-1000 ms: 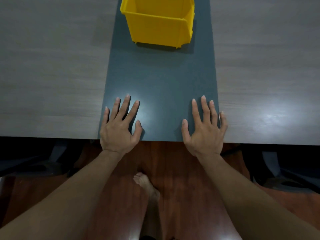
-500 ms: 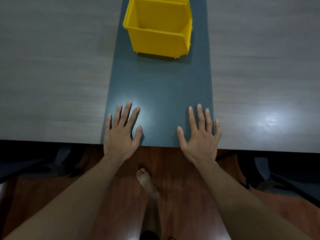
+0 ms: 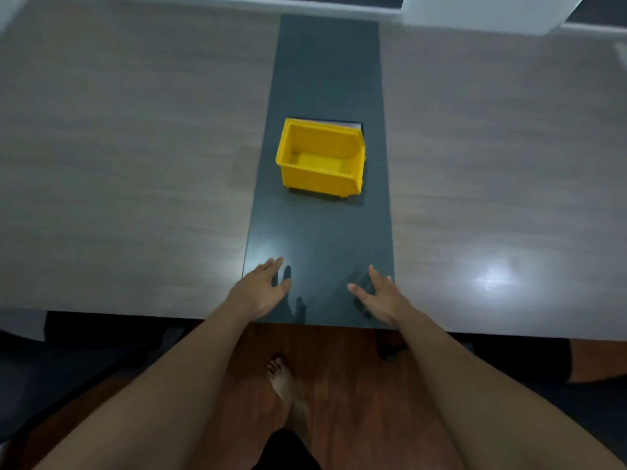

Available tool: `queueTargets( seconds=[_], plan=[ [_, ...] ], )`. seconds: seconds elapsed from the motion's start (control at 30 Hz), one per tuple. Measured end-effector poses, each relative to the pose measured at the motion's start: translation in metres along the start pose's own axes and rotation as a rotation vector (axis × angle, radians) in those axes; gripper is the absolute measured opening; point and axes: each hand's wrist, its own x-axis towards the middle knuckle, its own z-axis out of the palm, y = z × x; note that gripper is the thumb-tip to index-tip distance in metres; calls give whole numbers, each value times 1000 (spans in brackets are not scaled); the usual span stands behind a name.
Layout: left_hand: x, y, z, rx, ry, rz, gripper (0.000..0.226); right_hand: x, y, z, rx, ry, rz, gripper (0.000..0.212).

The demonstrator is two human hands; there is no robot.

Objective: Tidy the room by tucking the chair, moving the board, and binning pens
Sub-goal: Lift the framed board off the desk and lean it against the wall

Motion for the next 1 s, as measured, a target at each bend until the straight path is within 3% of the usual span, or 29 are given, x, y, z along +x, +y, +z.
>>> queueTargets(
  seconds=[0.1, 0.23, 0.37, 0.5, 0.7, 0.83, 1.0],
  plan=[
    [-25, 13, -23, -61, 52, 24, 71, -20, -18, -28, -24, 17, -35, 110],
    [-50, 18, -52, -114, 115, -4, 73, -33, -38, -49, 13, 72, -75, 133],
    [-73, 13, -77, -177, 200, -61, 78, -44, -65, -61, -41, 60, -179, 95],
    [-104, 9, -99, -211, 325, -140, 79, -47, -93, -75, -82, 41, -286, 84],
    [-174, 4, -116, -312, 523, -312, 70, -62, -141, -97, -169, 7, -470, 78],
    [-233, -3, -114, -423, 635, -417, 72, -68, -174, -101, -220, -35, -585, 98],
    [-316, -9, -94, -468, 824, -535, 78, -90, -218, -86, -292, -83, -774, 78]
  ],
)
